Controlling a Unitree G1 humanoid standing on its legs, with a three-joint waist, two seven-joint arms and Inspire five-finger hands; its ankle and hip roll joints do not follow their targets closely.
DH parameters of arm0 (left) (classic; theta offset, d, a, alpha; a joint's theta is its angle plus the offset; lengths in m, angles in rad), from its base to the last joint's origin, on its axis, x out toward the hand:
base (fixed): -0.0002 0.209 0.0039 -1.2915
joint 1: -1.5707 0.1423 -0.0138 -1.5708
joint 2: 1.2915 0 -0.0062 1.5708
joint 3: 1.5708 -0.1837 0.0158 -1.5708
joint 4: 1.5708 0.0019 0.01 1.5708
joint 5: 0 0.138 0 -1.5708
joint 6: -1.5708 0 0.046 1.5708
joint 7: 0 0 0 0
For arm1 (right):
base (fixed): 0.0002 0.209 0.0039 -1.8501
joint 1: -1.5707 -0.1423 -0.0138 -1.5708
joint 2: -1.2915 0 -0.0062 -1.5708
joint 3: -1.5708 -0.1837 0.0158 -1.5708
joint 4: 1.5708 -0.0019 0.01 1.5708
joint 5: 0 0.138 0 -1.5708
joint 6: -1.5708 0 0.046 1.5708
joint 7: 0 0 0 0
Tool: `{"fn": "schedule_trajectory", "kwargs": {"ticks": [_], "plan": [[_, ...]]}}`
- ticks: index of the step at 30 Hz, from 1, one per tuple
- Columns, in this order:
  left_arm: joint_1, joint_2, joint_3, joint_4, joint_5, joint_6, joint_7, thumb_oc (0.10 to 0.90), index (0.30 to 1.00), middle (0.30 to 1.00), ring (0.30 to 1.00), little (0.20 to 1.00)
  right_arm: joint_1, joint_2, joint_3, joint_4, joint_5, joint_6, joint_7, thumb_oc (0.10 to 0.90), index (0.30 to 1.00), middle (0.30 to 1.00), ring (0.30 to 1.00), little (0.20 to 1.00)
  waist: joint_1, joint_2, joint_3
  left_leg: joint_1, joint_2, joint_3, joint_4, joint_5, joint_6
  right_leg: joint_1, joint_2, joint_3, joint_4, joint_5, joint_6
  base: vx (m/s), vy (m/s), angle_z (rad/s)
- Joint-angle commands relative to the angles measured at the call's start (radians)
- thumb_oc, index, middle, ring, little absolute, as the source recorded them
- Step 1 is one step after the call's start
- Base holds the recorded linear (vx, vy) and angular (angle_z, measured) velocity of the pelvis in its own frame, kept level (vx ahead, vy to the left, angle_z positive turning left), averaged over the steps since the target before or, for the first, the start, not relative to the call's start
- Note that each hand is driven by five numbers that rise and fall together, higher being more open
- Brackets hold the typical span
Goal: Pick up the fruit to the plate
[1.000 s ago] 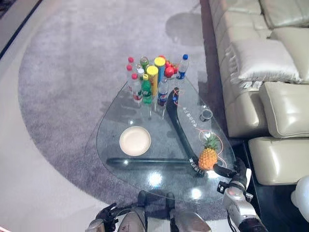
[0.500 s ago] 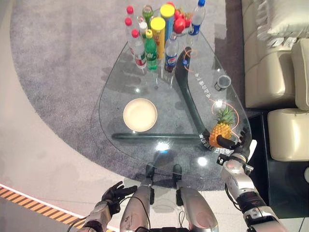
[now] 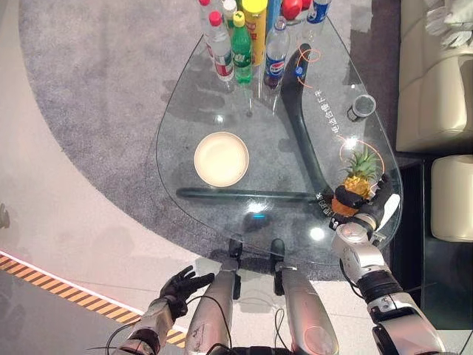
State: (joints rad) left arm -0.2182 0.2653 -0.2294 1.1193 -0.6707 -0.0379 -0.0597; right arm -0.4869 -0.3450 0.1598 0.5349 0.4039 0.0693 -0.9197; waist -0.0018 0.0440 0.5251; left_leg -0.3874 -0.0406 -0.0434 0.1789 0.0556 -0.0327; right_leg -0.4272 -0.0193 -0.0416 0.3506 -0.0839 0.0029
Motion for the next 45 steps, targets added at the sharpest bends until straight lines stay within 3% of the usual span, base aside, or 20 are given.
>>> {"fn": "schedule_trajectory", "kwargs": {"ticks": [1,10,13,23,27,38,45], "plan": [[0.096,-0.033,-0.078,0.021,0.004,0.023,0.009,0.800,0.900,0.900,0.900,0.900,-0.028,-0.090,-0.004,-0.084,-0.043,-0.009,-0.091,0.800,0.900,0.900,0.900,0.900,-0.010,-0.031,-0.005,-0.074,-0.036,0.014,0.177,-0.104,0.022,0.020,-0.006,0.020,-0.112,0.091,0.002,0.00,0.000,0.00],[0.098,-0.031,-0.100,-0.025,-0.017,0.033,0.014,0.800,0.900,0.900,0.900,0.900,-0.071,-0.089,0.000,-0.019,0.019,0.060,-0.161,0.800,0.900,0.900,0.900,0.900,-0.001,-0.017,-0.005,-0.112,-0.041,0.018,0.168,-0.094,0.028,-0.031,-0.004,0.022,-0.104,0.097,0.003,0.00,0.000,0.00],[0.098,-0.032,-0.104,-0.038,-0.021,0.038,0.021,0.800,0.900,0.900,0.900,0.900,-0.062,-0.074,0.000,-0.004,0.045,0.052,-0.165,0.800,0.900,0.900,0.900,0.900,0.000,-0.016,-0.005,-0.111,-0.041,0.019,0.162,-0.092,0.029,-0.033,-0.004,0.021,-0.105,0.098,0.003,0.00,0.000,0.00],[0.095,-0.026,-0.111,-0.076,-0.016,0.068,0.035,0.800,0.900,0.900,0.900,0.900,-0.085,-0.074,0.026,0.026,0.137,0.067,-0.048,0.800,0.900,0.900,0.900,0.900,0.010,-0.016,-0.005,-0.119,-0.047,0.015,0.175,-0.091,0.028,-0.044,-0.012,0.012,-0.090,0.101,0.007,0.00,0.000,0.00],[0.090,-0.022,-0.115,-0.073,-0.020,0.076,0.035,0.800,0.900,0.900,0.900,0.900,-0.123,-0.086,0.022,0.096,0.219,0.039,0.009,0.800,0.900,0.900,0.900,0.900,0.019,-0.012,-0.005,-0.119,-0.046,0.012,0.175,-0.092,0.029,-0.048,-0.014,0.006,-0.083,0.098,0.006,0.00,0.000,0.00],[0.071,-0.015,-0.132,-0.078,-0.026,0.094,0.041,0.800,0.900,0.900,0.900,0.900,-0.195,-0.098,0.006,0.214,0.322,0.026,0.047,0.800,0.900,0.900,0.900,0.900,0.035,-0.005,-0.005,-0.148,-0.047,0.006,0.189,-0.088,0.029,-0.083,-0.016,-0.007,-0.056,0.095,0.007,0.01,-0.007,0.02],[0.059,-0.020,-0.143,-0.080,-0.044,0.097,0.050,0.800,0.900,0.900,0.900,0.900,-0.242,-0.110,-0.001,0.268,0.307,0.049,0.079,0.800,0.900,0.900,0.900,0.900,0.042,0.000,-0.005,-0.169,-0.051,0.001,0.195,-0.086,0.032,-0.107,-0.015,-0.009,-0.045,0.096,0.007,0.00,0.000,0.00]]}}
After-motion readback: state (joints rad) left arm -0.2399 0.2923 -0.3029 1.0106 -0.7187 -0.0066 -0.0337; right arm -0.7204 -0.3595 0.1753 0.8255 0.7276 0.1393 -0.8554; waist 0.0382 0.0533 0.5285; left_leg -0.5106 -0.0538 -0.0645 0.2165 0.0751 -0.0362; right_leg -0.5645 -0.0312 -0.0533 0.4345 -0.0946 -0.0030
